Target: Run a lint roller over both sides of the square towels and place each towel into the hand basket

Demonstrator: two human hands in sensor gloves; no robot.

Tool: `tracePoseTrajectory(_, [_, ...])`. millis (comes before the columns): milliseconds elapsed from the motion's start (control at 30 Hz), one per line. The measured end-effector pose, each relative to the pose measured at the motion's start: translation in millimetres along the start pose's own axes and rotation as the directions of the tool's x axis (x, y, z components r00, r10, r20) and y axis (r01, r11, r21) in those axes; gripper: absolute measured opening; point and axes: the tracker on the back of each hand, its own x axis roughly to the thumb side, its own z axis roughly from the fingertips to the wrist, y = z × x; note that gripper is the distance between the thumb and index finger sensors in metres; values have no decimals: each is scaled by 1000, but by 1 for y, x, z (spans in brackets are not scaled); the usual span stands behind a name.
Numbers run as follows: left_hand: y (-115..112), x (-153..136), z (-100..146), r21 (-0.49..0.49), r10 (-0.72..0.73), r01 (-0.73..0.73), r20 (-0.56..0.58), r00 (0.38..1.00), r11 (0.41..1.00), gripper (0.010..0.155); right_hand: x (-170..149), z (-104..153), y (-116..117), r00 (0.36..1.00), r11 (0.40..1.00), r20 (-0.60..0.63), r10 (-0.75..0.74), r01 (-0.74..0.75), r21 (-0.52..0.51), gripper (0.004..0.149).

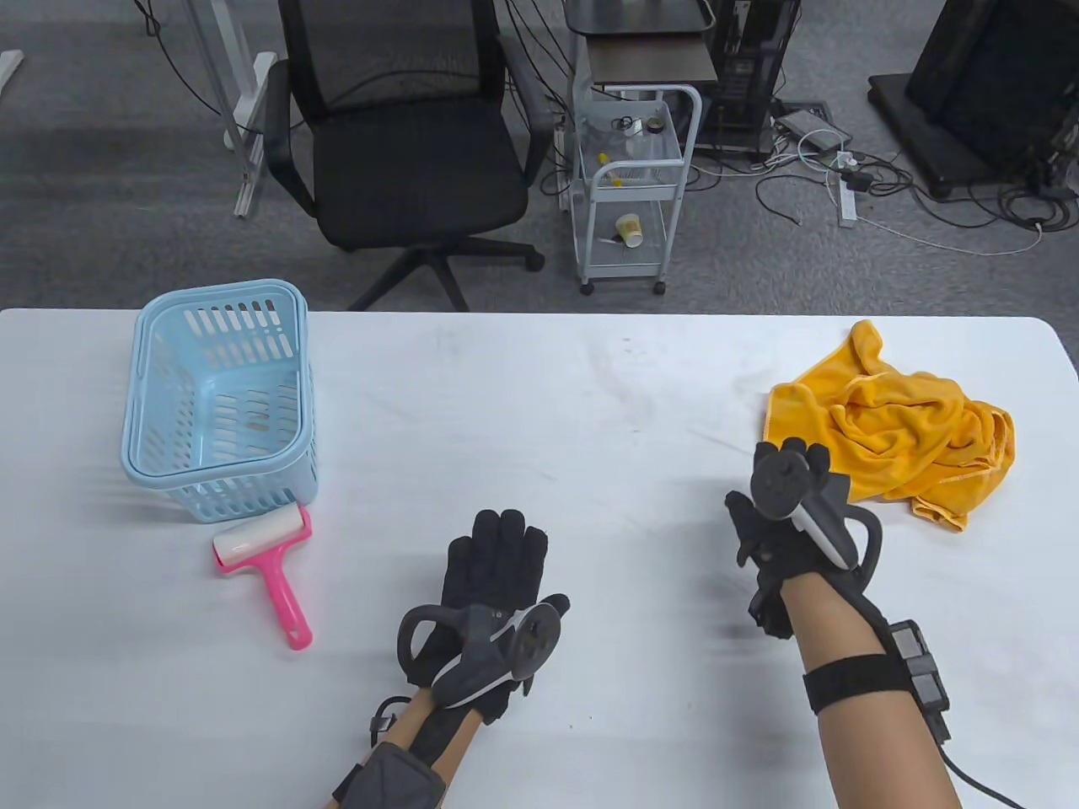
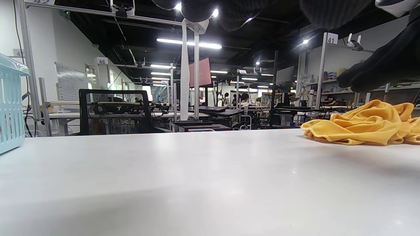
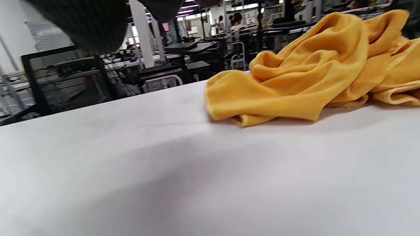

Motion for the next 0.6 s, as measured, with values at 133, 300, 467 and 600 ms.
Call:
tracePoseTrajectory(133, [4, -3, 2, 18, 17, -17, -10, 1000, 1000, 70, -20, -34, -5, 987, 1000, -158, 27, -28, -1, 75])
tracePoseTrajectory(300, [7, -6, 3, 30, 33, -33, -15, 999, 999, 70, -31, -61, 13, 972, 998, -226, 64, -58, 36, 77])
tracePoseTrajectory(467, [4, -8, 0, 3, 49, -49, -25, 999, 999, 71, -35, -79, 45, 953, 983, -250, 171, -149, 106, 72])
tracePoseTrajectory(600, [2, -10, -1, -6, 52, -52, -32, 998, 999, 71, -38, -86, 62, 939, 970, -257, 230, -200, 137, 66])
